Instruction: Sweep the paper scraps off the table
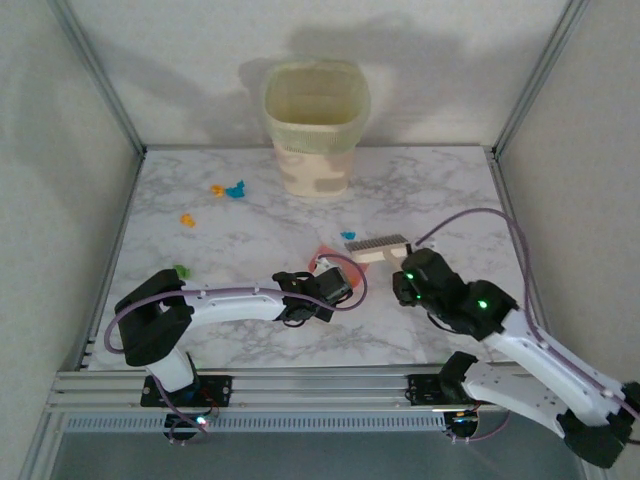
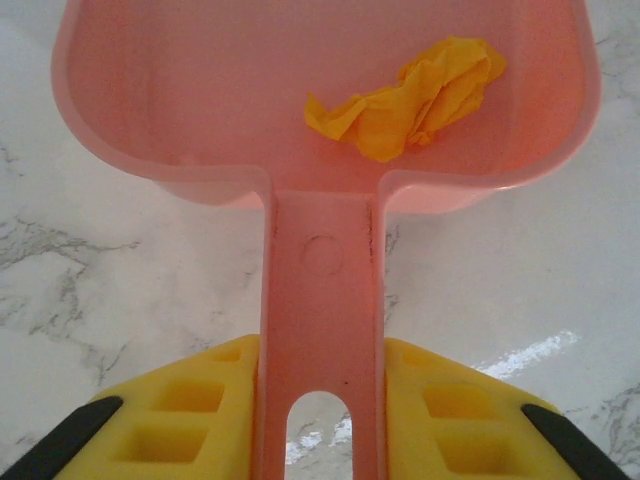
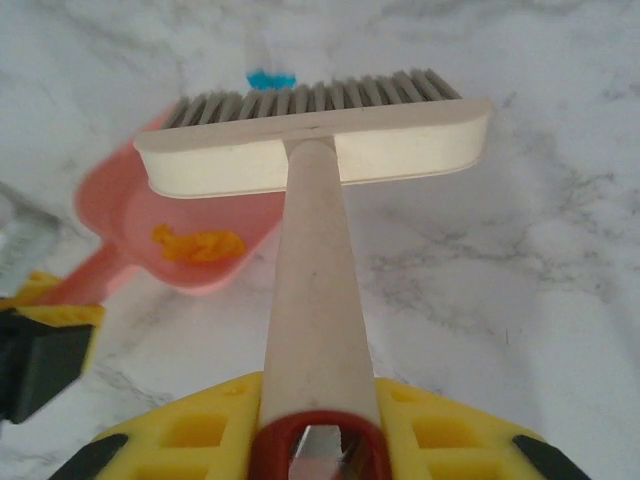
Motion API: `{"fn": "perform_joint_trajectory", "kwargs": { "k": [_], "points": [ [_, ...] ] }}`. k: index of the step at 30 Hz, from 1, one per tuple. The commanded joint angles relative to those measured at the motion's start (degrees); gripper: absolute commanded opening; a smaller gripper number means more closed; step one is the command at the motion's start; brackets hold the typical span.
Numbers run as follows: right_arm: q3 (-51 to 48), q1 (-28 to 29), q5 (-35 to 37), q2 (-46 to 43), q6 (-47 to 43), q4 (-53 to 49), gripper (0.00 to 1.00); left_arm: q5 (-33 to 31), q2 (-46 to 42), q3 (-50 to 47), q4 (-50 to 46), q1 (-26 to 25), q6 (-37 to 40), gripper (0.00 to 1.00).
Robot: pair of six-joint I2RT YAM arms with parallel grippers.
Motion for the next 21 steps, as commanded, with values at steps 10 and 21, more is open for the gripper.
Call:
{"fn": "perform_joint_trajectory", "kwargs": {
  "k": [10,21],
  "points": [
    [8.12,-4.07,18.62,15.53,1.79,4.30,0.00,-3.45,-0.67,-1.94,-2.38,0.77,-0.72,0.00],
    [19.28,-10.29,11.18,37.34,-3.83,13.22,0.00,-3.32,-3.02,-3.95,-1.34,2.60,-0.45,0.00]
  ]
}}
